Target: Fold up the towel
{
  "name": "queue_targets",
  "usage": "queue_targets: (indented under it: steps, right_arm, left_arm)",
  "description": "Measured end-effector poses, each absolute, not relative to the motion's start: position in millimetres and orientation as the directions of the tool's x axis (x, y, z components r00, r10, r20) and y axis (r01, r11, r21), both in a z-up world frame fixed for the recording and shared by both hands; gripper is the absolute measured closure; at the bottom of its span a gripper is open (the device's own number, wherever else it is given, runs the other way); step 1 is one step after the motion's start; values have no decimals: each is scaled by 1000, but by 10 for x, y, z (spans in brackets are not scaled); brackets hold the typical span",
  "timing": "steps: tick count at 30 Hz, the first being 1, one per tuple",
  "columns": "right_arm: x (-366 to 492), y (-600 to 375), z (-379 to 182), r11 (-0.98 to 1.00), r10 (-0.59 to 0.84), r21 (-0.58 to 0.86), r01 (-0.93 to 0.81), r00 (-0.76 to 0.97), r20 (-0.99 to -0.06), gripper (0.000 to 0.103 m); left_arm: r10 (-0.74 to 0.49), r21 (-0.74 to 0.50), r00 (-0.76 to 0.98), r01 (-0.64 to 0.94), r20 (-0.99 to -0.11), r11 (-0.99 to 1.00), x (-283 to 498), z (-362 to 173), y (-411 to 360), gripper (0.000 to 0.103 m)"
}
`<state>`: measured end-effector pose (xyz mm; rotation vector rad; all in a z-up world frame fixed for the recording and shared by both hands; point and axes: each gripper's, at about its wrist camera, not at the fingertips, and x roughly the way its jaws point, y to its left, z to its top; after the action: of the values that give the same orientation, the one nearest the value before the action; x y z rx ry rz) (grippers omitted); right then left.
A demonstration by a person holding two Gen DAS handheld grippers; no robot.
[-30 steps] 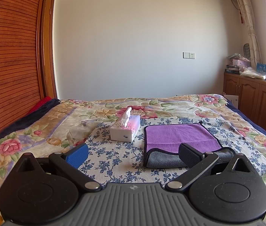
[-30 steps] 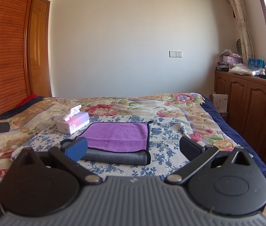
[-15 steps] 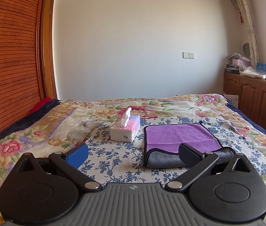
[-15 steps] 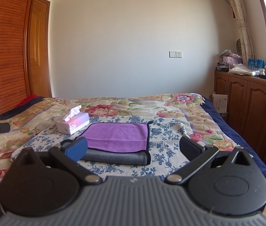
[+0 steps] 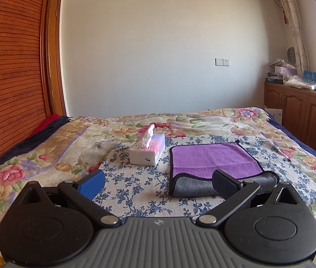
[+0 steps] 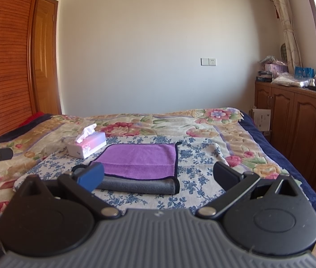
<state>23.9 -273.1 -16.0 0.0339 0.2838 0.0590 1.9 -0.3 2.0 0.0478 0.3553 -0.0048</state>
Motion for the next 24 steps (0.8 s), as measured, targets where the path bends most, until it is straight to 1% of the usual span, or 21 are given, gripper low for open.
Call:
queue_targets:
  steps: [11,24]
  right_arm:
    - [365,-2744,-181,997,69,64,-52,950,-304,0]
    - [434,-2741,-160,996,80,67,-62,945,-318,0]
  left_arm:
    - [7,67,914,23,-406,997,216,-29,-26,0]
    - [-18,80,901,58,-433,995,364,-52,-114,0]
